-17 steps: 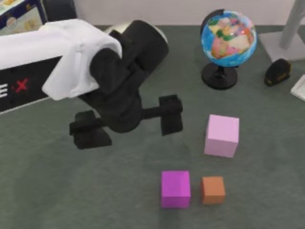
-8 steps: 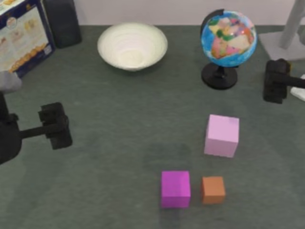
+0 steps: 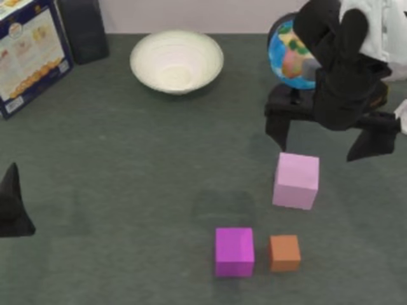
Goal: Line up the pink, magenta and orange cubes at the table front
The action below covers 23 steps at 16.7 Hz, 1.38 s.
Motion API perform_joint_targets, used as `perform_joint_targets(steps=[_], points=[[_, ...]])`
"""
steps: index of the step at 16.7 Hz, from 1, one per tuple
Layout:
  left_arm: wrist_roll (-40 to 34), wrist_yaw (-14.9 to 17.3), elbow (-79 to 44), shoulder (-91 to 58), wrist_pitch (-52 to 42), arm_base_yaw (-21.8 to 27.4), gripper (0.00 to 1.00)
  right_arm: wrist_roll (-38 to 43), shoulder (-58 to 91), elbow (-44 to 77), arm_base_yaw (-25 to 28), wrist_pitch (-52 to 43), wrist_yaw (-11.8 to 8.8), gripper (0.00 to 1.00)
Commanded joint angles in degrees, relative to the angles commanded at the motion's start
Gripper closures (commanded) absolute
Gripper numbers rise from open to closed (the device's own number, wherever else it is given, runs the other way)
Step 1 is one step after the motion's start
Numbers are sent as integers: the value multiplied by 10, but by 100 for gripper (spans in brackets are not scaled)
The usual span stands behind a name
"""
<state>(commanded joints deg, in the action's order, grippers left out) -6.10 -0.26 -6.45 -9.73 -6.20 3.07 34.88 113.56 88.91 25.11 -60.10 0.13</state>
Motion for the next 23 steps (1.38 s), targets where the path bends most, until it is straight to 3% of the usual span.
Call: perform_joint_targets(steps=[4, 11, 19, 23], points=[[55, 2, 59, 89, 56, -38, 0, 26, 79, 70, 19, -41, 0, 0], [61, 3, 65, 97, 62, -42, 0, 28, 85, 75, 18, -41, 0, 0], [61, 3, 65, 97, 62, -42, 0, 29, 147, -14, 21, 112, 1, 0], [61, 3, 65, 97, 62, -42, 0, 30, 156, -24, 22, 128, 1, 0]])
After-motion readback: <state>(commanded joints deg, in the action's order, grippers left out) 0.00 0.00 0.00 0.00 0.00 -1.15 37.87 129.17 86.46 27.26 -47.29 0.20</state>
